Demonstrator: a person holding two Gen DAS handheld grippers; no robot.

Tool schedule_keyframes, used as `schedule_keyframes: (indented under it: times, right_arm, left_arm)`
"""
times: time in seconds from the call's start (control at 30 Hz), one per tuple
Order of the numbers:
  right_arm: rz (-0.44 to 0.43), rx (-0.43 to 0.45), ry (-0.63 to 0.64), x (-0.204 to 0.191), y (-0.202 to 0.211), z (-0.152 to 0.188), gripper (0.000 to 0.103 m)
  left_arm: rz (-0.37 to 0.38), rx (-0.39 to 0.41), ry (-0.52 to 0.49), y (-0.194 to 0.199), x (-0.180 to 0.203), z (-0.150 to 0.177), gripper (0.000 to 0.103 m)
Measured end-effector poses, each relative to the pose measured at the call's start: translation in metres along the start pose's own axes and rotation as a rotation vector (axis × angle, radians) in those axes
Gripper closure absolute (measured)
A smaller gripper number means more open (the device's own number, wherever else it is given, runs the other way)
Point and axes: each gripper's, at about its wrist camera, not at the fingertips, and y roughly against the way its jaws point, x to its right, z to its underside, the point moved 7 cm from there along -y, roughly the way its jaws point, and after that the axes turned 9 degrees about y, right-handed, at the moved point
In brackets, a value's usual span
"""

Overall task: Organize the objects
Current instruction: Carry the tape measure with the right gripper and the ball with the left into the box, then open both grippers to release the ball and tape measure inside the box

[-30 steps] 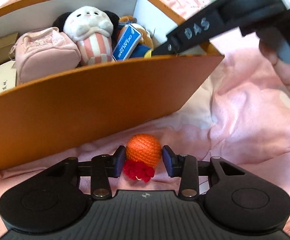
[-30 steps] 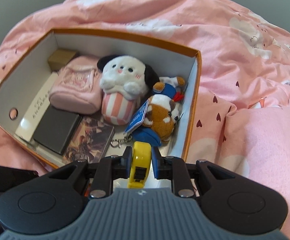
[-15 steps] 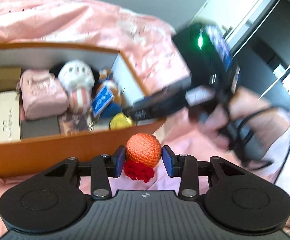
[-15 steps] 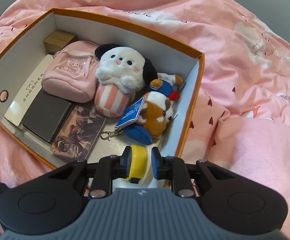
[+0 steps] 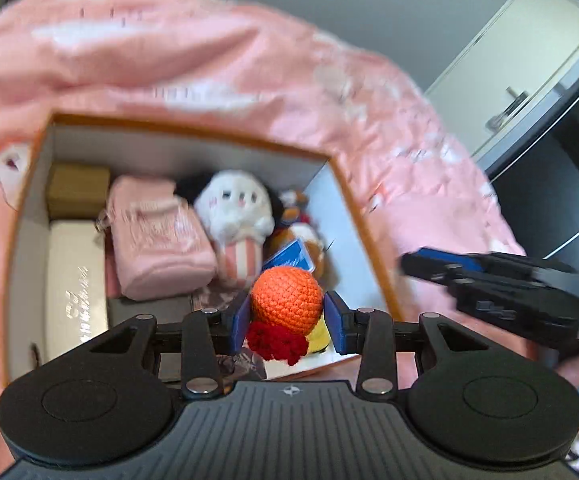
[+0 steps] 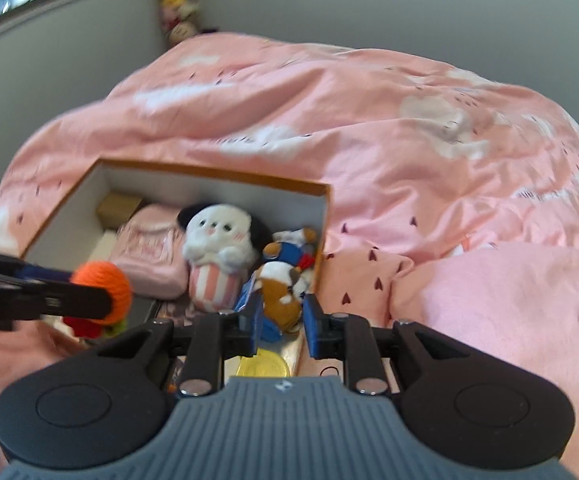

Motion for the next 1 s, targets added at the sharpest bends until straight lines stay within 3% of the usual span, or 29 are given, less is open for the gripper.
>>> schedule_keyframes:
  times: [0.27,0.47,0.57,0.73,1.0]
  right_arm:
    - [-0.03,0.007,-0.128,0.012,-0.008,0.017,0.08]
    - [-0.066,-0.011,-0.168,0.009,-0.023,0.027,0.079]
    - [-0.064,-0.009,-0.17,0.009,-0.025,0.028,0.077]
    - [-0.06,-0.001,-0.178,0.01,-0.02,0.029,0.074]
    - [-0.058,0.05,-0.227,0.008,0.004,0.03,0.057]
  left_arm:
    - [-0.017,-0.112,0.042,-0.057,-0.006,0.011,0.058]
    - [-0.042,-0.156,0.03,-0.07,-0.006,0.019,0.058]
    - [-0.048,-0.16,0.02,-0.07,-0.004,0.021,0.053]
    - [-0.083,-0.113,-0.031,-0.059,0.002,0.021,0.048]
    - [-0.171,0.074,-0.138,-0.005,0.015,0.019,0.036]
